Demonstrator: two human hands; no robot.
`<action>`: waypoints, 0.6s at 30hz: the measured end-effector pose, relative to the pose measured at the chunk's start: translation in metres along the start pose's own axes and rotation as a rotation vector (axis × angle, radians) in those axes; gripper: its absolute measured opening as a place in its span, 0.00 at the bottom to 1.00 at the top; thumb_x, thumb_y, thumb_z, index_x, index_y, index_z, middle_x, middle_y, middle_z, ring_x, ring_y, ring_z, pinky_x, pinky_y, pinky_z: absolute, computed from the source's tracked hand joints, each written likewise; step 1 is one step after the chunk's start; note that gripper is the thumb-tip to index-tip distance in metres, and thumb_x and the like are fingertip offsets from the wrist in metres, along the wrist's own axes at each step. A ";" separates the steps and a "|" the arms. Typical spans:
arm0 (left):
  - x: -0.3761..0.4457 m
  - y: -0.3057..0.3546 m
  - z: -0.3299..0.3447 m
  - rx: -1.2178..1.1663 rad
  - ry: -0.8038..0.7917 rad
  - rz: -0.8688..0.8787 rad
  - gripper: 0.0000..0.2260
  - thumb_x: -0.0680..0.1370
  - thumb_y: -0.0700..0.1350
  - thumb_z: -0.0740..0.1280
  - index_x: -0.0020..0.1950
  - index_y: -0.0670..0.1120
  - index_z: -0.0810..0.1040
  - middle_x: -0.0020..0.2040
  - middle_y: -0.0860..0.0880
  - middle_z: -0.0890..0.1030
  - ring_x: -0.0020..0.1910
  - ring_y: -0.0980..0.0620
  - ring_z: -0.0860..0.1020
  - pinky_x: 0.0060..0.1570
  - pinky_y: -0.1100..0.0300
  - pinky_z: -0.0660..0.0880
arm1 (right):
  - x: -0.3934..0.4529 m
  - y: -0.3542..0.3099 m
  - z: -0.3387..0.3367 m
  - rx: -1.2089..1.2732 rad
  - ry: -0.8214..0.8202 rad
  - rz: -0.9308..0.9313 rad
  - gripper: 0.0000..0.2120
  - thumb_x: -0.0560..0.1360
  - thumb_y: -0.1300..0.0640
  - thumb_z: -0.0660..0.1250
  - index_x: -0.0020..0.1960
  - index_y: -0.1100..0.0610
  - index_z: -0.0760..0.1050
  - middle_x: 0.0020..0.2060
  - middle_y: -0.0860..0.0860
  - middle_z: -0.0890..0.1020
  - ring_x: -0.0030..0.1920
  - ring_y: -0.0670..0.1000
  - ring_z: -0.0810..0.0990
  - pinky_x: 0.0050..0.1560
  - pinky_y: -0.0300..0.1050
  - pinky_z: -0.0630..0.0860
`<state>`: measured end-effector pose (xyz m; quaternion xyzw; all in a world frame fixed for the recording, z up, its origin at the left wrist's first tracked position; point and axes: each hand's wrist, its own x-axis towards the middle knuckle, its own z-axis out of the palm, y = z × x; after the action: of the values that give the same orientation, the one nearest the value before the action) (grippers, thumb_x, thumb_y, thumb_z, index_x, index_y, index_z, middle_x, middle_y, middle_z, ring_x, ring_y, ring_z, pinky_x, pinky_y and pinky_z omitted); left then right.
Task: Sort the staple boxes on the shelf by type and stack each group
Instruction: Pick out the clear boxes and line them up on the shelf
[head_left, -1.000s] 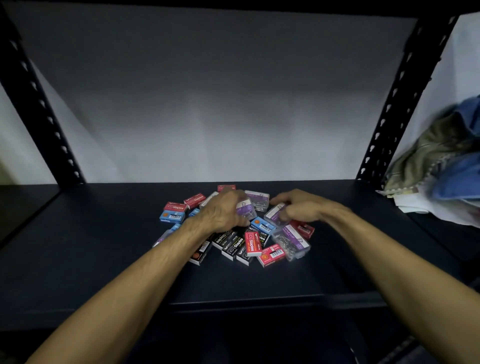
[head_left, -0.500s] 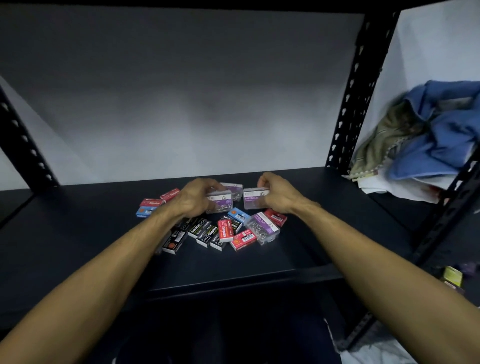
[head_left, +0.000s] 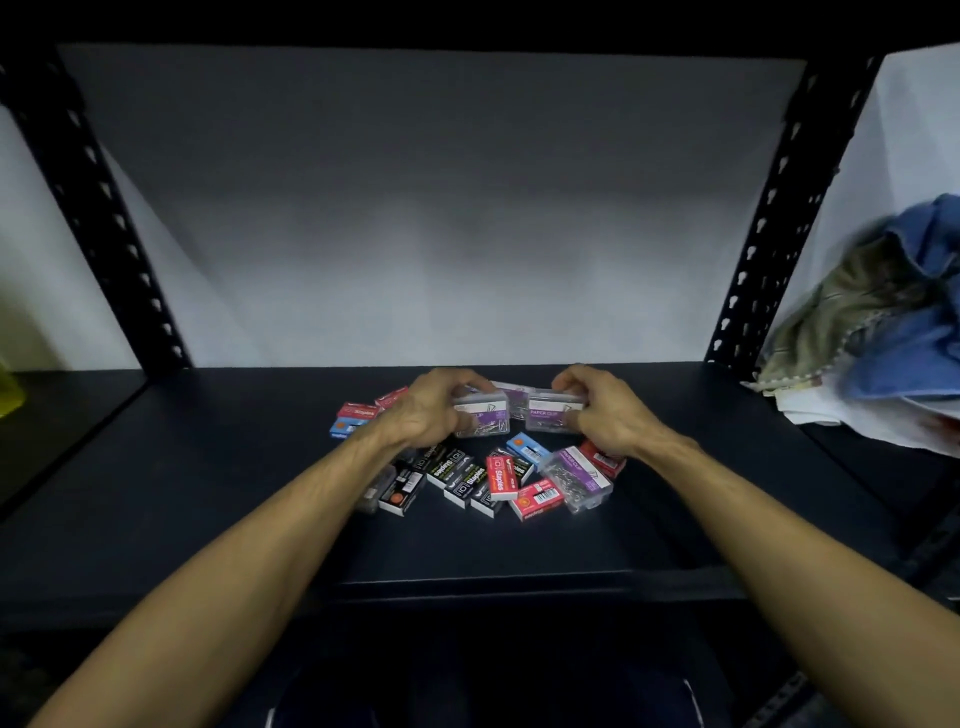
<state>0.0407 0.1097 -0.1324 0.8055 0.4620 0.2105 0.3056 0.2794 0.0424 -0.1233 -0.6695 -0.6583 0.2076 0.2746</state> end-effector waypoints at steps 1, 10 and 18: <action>-0.001 -0.002 -0.005 -0.009 0.003 -0.002 0.22 0.73 0.35 0.73 0.64 0.52 0.77 0.62 0.50 0.80 0.56 0.50 0.80 0.58 0.53 0.79 | 0.002 -0.004 0.000 -0.001 0.002 -0.012 0.18 0.76 0.61 0.70 0.62 0.49 0.72 0.57 0.47 0.78 0.52 0.45 0.78 0.45 0.38 0.74; -0.025 -0.034 -0.084 -0.013 0.046 -0.033 0.20 0.73 0.33 0.72 0.61 0.51 0.76 0.53 0.49 0.82 0.48 0.52 0.81 0.46 0.58 0.80 | 0.026 -0.069 0.031 0.117 -0.058 -0.113 0.18 0.75 0.64 0.70 0.61 0.51 0.73 0.55 0.48 0.78 0.55 0.47 0.77 0.48 0.39 0.76; -0.057 -0.116 -0.156 0.007 0.087 -0.136 0.22 0.70 0.31 0.73 0.53 0.57 0.79 0.52 0.44 0.84 0.52 0.45 0.82 0.54 0.49 0.80 | 0.052 -0.128 0.092 0.158 -0.153 -0.155 0.17 0.75 0.65 0.70 0.59 0.50 0.72 0.53 0.47 0.79 0.49 0.44 0.79 0.45 0.40 0.77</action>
<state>-0.1552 0.1506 -0.1020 0.7634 0.5292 0.2226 0.2961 0.1249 0.1004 -0.1069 -0.5753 -0.7085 0.2873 0.2906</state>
